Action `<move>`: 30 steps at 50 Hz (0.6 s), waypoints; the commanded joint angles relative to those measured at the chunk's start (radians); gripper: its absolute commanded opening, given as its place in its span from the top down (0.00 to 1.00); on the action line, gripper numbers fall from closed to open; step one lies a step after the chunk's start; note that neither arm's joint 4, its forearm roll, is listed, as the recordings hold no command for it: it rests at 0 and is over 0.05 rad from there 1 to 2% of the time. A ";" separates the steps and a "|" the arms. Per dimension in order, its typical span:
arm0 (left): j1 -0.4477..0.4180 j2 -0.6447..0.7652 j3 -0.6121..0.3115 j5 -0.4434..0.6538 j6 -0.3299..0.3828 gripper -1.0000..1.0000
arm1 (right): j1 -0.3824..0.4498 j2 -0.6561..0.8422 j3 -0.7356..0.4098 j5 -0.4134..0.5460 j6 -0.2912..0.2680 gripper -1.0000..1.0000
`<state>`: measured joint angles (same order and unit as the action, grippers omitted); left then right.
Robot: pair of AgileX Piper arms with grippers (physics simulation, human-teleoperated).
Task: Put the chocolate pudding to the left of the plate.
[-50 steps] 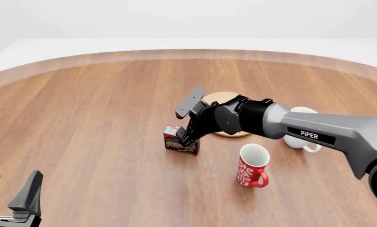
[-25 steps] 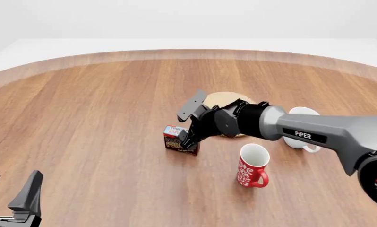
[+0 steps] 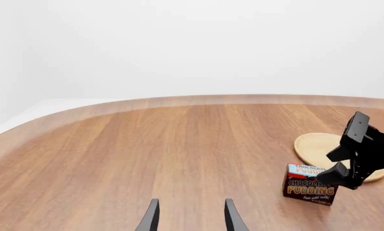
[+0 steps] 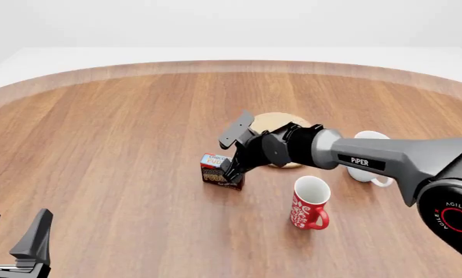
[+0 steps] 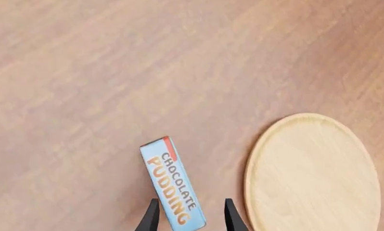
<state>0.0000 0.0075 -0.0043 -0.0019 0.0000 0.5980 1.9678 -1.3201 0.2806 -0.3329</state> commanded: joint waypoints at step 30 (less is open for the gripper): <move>0.000 0.000 0.000 0.000 0.000 0.00 | 0.011 0.020 0.001 -0.019 0.011 0.00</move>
<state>0.0000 0.0075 -0.0043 -0.0019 0.0000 0.6073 1.9804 -1.3159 0.2657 -0.3234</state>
